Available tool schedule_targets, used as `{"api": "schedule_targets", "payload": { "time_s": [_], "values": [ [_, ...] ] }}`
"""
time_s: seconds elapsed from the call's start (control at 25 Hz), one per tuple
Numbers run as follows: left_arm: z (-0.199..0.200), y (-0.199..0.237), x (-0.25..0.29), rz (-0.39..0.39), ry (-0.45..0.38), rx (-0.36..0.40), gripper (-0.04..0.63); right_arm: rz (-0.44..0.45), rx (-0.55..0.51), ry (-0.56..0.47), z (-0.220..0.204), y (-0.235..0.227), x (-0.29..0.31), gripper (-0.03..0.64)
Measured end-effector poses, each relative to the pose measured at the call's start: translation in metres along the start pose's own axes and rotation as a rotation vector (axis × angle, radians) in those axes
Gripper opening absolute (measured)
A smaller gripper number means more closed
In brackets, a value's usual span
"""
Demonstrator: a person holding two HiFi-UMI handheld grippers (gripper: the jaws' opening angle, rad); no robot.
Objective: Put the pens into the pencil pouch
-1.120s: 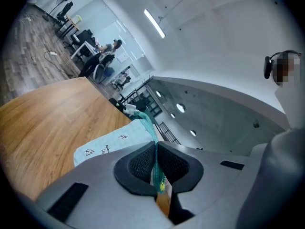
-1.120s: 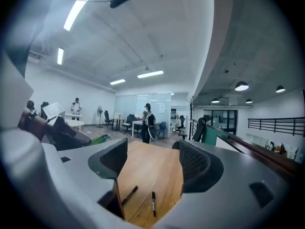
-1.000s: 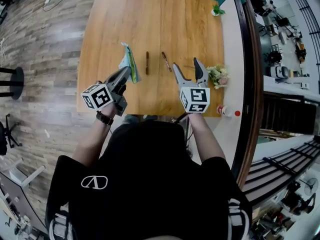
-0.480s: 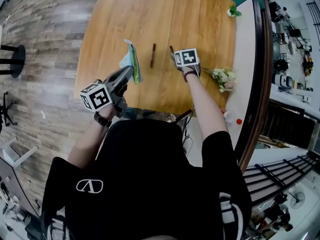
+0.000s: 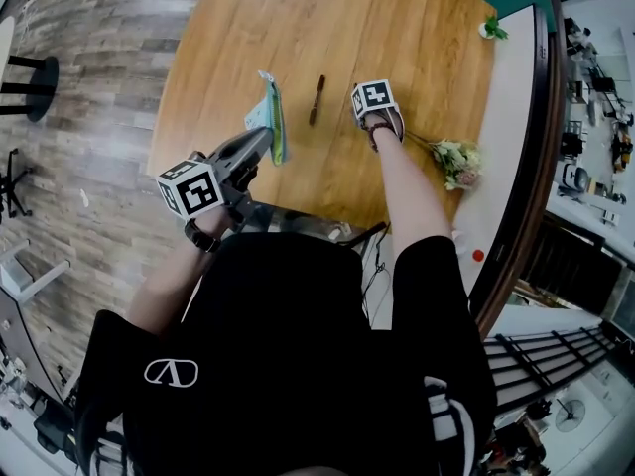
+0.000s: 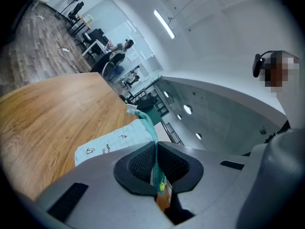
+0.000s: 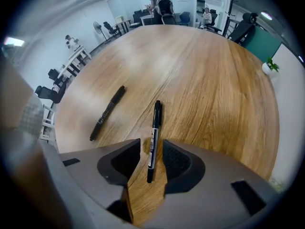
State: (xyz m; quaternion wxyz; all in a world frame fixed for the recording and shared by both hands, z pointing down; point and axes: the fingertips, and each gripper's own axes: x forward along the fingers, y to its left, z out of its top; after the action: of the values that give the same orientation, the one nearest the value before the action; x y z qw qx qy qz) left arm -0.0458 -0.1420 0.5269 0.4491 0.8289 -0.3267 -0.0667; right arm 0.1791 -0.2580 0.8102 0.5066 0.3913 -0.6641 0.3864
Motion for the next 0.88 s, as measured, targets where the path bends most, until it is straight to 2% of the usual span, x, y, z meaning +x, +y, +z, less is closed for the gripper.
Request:
{"api": "schedule_targets", "payload": {
  "time_s": [0.16, 0.28, 0.4, 0.56, 0.76, 0.88],
  "values": [
    [-0.002, 0.002, -0.002, 0.004, 0.001, 0.0, 0.015, -0.03, -0.023, 0.039, -0.007, -0.005, 0.01, 0.052],
    [-0.001, 0.0, 0.001, 0.003, 0.001, 0.005, 0.015, -0.027, -0.019, 0.051, -0.009, -0.008, 0.01, 0.043],
    [0.0, -0.001, 0.003, -0.001, 0.007, 0.006, 0.015, -0.016, -0.004, -0.002, -0.004, -0.008, 0.003, 0.043],
    [0.007, -0.005, 0.004, -0.016, 0.009, 0.011, 0.015, -0.021, 0.021, -0.195, 0.025, -0.005, -0.044, 0.043],
    [0.013, -0.016, 0.008, -0.049, 0.011, 0.004, 0.015, -0.119, -0.069, -0.564, 0.065, 0.009, -0.16, 0.043],
    [0.02, -0.023, 0.013, -0.072, 0.009, 0.006, 0.015, -0.151, -0.114, -0.779, 0.074, 0.03, -0.236, 0.043]
  ]
}}
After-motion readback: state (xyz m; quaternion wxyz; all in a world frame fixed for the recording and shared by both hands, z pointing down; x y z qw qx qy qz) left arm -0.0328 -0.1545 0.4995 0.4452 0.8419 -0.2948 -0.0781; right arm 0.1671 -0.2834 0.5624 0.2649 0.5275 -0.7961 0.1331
